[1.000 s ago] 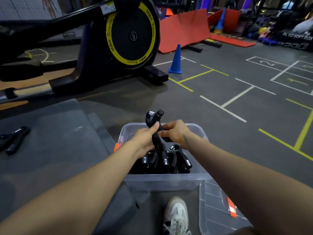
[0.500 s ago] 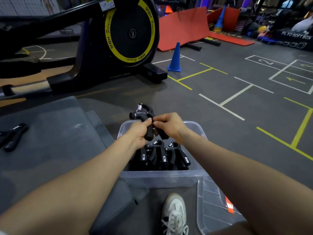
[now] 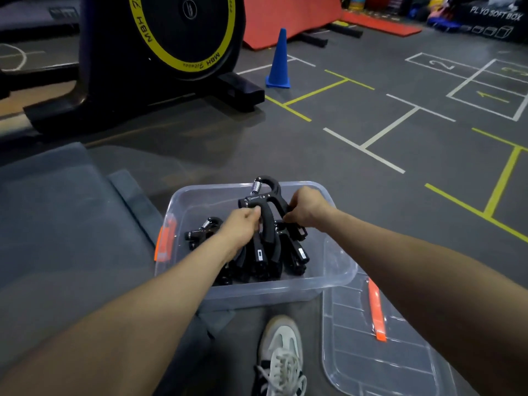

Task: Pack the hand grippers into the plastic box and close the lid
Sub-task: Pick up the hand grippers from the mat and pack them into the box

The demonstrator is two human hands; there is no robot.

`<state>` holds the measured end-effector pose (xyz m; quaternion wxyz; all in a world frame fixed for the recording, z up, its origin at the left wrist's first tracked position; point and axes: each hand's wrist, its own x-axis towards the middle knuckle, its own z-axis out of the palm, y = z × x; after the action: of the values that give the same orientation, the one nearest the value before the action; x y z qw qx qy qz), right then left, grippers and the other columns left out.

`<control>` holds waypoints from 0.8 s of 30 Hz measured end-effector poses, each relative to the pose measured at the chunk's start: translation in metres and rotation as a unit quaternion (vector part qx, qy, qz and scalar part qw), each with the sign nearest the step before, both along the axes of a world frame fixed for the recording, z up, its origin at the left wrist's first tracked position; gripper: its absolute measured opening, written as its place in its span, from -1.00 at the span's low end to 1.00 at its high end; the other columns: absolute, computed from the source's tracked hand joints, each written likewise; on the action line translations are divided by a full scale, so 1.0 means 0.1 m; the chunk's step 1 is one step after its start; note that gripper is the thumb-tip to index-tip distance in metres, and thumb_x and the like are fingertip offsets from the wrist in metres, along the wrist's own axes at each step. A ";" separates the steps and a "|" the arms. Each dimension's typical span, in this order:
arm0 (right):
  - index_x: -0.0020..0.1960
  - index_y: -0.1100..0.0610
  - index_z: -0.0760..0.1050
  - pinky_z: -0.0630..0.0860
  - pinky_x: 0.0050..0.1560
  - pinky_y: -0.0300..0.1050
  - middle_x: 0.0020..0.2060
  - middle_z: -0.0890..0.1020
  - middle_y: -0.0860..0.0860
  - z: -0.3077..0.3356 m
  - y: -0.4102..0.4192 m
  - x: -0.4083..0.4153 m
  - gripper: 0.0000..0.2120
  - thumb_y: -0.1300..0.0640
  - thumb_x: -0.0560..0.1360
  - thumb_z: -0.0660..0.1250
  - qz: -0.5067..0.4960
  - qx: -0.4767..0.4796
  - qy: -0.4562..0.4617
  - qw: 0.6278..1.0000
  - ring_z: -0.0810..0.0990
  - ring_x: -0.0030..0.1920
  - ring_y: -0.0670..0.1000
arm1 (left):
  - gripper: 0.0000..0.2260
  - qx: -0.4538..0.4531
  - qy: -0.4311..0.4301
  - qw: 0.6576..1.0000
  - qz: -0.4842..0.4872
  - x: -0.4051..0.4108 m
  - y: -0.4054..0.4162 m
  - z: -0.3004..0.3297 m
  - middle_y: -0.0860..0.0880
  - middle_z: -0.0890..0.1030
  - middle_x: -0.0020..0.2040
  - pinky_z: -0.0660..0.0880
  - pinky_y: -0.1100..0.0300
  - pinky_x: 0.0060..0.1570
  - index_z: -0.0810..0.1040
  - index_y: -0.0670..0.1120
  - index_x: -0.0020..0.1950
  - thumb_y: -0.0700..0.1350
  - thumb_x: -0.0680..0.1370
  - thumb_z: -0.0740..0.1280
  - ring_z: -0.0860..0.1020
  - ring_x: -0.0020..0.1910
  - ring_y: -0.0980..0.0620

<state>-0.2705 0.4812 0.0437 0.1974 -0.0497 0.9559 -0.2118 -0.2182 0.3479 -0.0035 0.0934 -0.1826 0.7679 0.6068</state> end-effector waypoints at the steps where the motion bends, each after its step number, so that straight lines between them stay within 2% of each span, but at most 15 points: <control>1: 0.02 0.29 0.54 0.47 -0.25 -0.15 -0.12 0.61 0.13 -0.09 0.03 -0.05 -0.79 0.18 0.45 0.37 0.000 0.020 0.000 1.000 0.56 -0.14 0.10 | -0.77 -0.105 0.004 0.994 -0.029 -0.02 -0.03 -0.13 -0.10 0.60 -0.08 0.47 0.13 0.01 0.58 -0.15 -0.01 -0.08 0.62 0.18 0.55 0.01 -0.09; 3: -0.13 0.22 0.47 0.42 -0.24 -0.18 -0.10 0.60 0.13 -0.30 0.09 -0.13 -0.91 0.19 0.47 0.33 -0.011 0.055 -0.003 0.998 0.56 -0.09 0.13 | -0.73 -0.251 -0.005 0.965 -0.070 -0.02 -0.09 -0.35 -0.09 0.57 0.20 0.40 0.12 0.23 0.53 -0.13 0.24 -0.09 0.58 0.26 0.52 0.22 -0.08; 4: -0.23 0.21 0.40 0.42 -0.20 -0.17 -0.07 0.61 0.14 -0.42 0.11 -0.17 -0.85 0.21 0.48 0.31 -0.021 0.058 -0.009 0.998 0.60 -0.03 0.15 | -0.68 -0.292 -0.014 0.952 -0.086 -0.03 -0.12 -0.43 -0.09 0.52 0.28 0.39 0.11 0.28 0.49 -0.10 0.30 -0.08 0.56 0.28 0.49 0.27 -0.09; 6: -0.34 0.18 0.27 0.44 -0.15 -0.17 -0.01 0.61 0.16 -0.63 0.12 -0.23 -0.72 0.25 0.49 0.29 -0.036 0.062 -0.026 0.997 0.62 0.06 0.17 | -0.62 -0.350 -0.024 0.929 -0.115 -0.08 -0.16 -0.55 -0.08 0.43 0.35 0.35 0.08 0.31 0.43 -0.07 0.36 -0.04 0.55 0.30 0.40 0.34 -0.09; 7: -0.33 0.18 0.29 0.44 -0.15 -0.17 0.02 0.62 0.16 -0.71 0.12 -0.26 -0.75 0.26 0.49 0.27 -0.040 0.063 -0.031 0.997 0.63 0.08 0.17 | -0.59 -0.367 -0.027 0.922 -0.122 -0.11 -0.18 -0.61 -0.07 0.40 0.36 0.33 0.07 0.32 0.40 -0.06 0.38 -0.03 0.54 0.31 0.36 0.37 -0.09; 9: -0.11 0.26 0.47 0.45 -0.15 -0.15 0.09 0.61 0.17 -0.86 0.14 -0.32 -0.96 0.28 0.49 0.25 -0.050 0.074 -0.039 0.995 0.62 0.10 0.18 | -0.54 -0.382 -0.032 0.916 -0.119 -0.16 -0.19 -0.72 -0.06 0.38 0.38 0.32 0.05 0.33 0.36 -0.06 0.40 0.00 0.53 0.33 0.32 0.39 -0.09; 10: 0.03 0.28 0.50 0.46 -0.13 -0.14 0.11 0.61 0.17 -0.94 0.14 -0.36 -0.86 0.28 0.49 0.25 -0.057 0.080 -0.039 0.994 0.62 0.12 0.18 | -0.52 -0.387 -0.036 0.914 -0.119 -0.17 -0.19 -0.78 -0.06 0.37 0.39 0.32 0.04 0.34 0.35 -0.06 0.41 0.01 0.52 0.34 0.31 0.40 -0.09; 12: 0.13 0.28 0.49 0.50 -0.05 -0.09 0.14 0.60 0.18 -1.08 0.15 -0.39 -0.77 0.28 0.50 0.24 -0.062 0.091 -0.046 0.993 0.61 0.14 0.19 | -0.47 -0.406 -0.043 0.903 -0.136 -0.19 -0.18 -0.90 -0.04 0.35 0.40 0.29 0.04 0.37 0.32 -0.04 0.43 0.04 0.50 0.35 0.28 0.41 -0.08; 18: 0.16 0.29 0.47 0.51 0.09 -0.01 0.18 0.57 0.22 -1.33 0.14 -0.41 -0.74 0.32 0.49 0.22 -0.075 0.086 -0.048 0.992 0.58 0.19 0.22 | -0.35 -0.449 -0.079 0.874 -0.167 -0.22 -0.14 -1.12 0.00 0.26 0.49 0.04 0.00 0.52 0.23 -0.02 0.48 0.15 0.46 0.35 0.17 0.49 -0.05; 20: 0.17 0.30 0.47 0.51 0.09 0.00 0.17 0.57 0.23 -1.39 0.12 -0.39 -0.75 0.32 0.50 0.22 -0.079 0.083 -0.047 0.992 0.58 0.19 0.22 | -0.34 -0.442 -0.085 0.878 -0.162 -0.22 -0.12 -1.14 0.00 0.24 0.50 -0.05 0.00 0.51 0.23 -0.02 0.48 0.15 0.46 0.36 0.16 0.50 -0.03; 24: 0.12 0.31 0.49 0.51 0.06 0.00 0.13 0.60 0.25 -1.47 0.15 -0.35 -0.78 0.33 0.51 0.20 -0.076 0.079 -0.036 0.993 0.59 0.15 0.24 | -0.34 -0.434 -0.086 0.882 -0.160 -0.22 -0.12 -1.16 0.00 0.23 0.50 -0.09 0.01 0.51 0.24 -0.04 0.48 0.15 0.46 0.35 0.17 0.50 -0.03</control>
<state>-0.3057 0.4960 -0.1034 0.2183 0.0463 0.9630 -0.1512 -0.2405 0.3357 -0.1199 0.1665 -0.1308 0.9622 0.1713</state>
